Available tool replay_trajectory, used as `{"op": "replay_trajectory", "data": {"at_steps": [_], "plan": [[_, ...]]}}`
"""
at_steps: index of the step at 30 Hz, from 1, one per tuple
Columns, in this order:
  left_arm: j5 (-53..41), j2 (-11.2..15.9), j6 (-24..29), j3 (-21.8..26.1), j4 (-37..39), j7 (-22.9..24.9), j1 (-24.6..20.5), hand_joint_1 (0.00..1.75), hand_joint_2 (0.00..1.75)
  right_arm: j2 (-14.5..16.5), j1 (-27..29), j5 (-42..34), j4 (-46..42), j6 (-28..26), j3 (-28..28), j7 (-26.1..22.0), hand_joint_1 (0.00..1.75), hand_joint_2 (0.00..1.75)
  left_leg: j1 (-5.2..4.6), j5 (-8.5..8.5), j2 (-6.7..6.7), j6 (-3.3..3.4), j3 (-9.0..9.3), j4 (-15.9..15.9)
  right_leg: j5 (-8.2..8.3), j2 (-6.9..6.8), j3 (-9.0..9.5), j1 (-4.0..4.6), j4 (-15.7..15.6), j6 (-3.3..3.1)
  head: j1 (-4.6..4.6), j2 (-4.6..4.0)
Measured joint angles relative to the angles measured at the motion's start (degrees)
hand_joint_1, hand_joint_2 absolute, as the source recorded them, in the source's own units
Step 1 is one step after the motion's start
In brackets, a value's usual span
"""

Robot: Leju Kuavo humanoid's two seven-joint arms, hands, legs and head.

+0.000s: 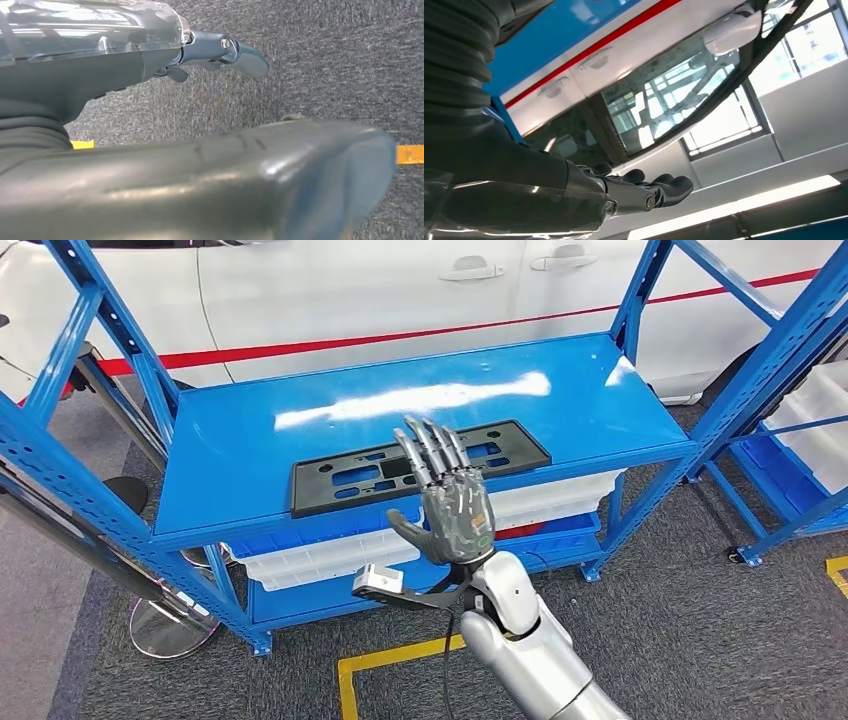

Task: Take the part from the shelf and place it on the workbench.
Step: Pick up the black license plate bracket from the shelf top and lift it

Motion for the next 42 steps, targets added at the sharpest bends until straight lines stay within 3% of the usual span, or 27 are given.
{"op": "replay_trajectory", "data": {"at_steps": [7,15,22,32,37,42], "plan": [[0.5,-1.3,1.1,0.0,0.1,0.0,-0.6,0.0,0.0,4.3,-5.3,6.2,10.0,-2.3,5.5,2.1,0.0,1.75,0.0,0.01,0.0,0.0,0.0,0.0,0.0,0.0,-0.01,0.0,0.0,0.0,0.0,0.0],[2.2,-1.8,1.7,0.0,0.1,0.0,-1.4,0.0,0.0,8.9,-9.7,11.8,23.9,-4.1,7.7,3.0,0.0,1.75,0.0,0.02,0.01,-0.01,0.0,0.0,0.0,0.03,-0.05,0.0,0.0,0.0,0.0,0.0],[2.5,-2.2,2.1,-0.2,0.2,0.2,-2.2,0.0,0.0,10.6,-11.9,15.7,33.7,-4.9,8.7,6.4,0.0,1.75,0.0,0.03,0.01,0.0,-0.01,0.0,0.01,0.04,-0.06,-0.01,0.0,0.01,0.0,0.0],[2.3,-2.4,2.6,-0.9,0.3,0.8,-2.8,0.0,0.0,8.7,-13.4,20.3,45.8,-5.3,8.2,14.8,0.0,1.75,-0.02,0.05,0.02,0.04,-0.03,0.0,0.03,0.03,-0.09,-0.02,0.0,0.03,0.0,0.0],[1.5,-2.4,2.4,-1.7,0.3,0.9,-2.9,0.0,0.0,6.3,-15.4,18.7,47.9,-5.3,5.4,16.8,0.0,1.75,-0.02,0.06,0.08,0.04,-0.04,0.1,0.12,0.17,-0.12,-0.03,0.0,0.1,0.0,0.0],[0.8,-2.4,2.3,-2.6,0.3,1.0,-2.9,0.0,0.0,6.0,-18.2,19.8,49.8,-5.1,3.6,18.9,0.0,1.75,-0.02,0.06,0.1,0.04,-0.04,0.1,0.15,0.23,-0.15,-0.02,0.0,0.11,0.0,0.0]]}}
